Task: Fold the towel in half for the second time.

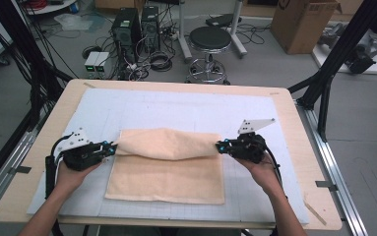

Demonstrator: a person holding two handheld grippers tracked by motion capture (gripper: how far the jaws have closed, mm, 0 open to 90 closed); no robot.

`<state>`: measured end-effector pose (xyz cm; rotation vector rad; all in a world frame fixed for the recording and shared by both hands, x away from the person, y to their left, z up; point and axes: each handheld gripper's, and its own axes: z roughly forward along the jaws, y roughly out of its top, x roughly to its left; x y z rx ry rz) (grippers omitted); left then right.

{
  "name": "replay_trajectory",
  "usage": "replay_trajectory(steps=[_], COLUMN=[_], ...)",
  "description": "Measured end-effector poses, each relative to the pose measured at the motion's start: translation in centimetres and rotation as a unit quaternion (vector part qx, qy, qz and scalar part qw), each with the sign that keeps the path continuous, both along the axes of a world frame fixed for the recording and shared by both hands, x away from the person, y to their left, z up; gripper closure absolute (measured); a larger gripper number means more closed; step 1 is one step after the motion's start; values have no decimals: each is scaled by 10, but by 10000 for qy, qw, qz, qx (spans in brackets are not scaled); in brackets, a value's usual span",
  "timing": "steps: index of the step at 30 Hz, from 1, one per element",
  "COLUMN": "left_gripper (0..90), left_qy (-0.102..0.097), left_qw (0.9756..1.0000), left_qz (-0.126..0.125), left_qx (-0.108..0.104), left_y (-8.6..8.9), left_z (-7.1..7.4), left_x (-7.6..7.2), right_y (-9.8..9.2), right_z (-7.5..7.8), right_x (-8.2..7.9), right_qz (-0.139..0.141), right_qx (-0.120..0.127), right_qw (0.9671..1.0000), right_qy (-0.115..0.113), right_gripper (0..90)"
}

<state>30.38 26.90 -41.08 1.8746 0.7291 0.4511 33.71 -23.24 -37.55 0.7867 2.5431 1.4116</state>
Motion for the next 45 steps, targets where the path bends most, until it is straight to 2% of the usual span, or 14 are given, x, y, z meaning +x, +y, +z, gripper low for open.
replay_trajectory(steps=[10,16,25,33,40,45], left_gripper=[830,830,830,834,833,830], left_qy=[-8,-73,-153,-172,-141,-79], left_qw=[9999,9998,9993,9984,9968,9967], left_qz=[-80,-197,-325,-497,-646,-660], left_qx=[-108,7,52,193,459,473], left_y=[7,7,11,13,11,14], left_z=[-8,-11,-16,-18,-22,-25], left_x=[-27,-43,-64,-78,-87,-88], right_y=[-1,-4,-8,-6,-7,-4], right_z=[-11,-16,-20,-22,-26,-32], right_x=[-27,-42,-61,-75,-82,-87], right_qz=[89,128,185,232,280,384], right_qx=[-13,-37,-21,-110,-215,-318], right_qw=[10000,9999,9998,9997,9994,9988], right_qy=[16,12,-19,-40,-53,23], right_gripper=[847,846,845,845,843,842])
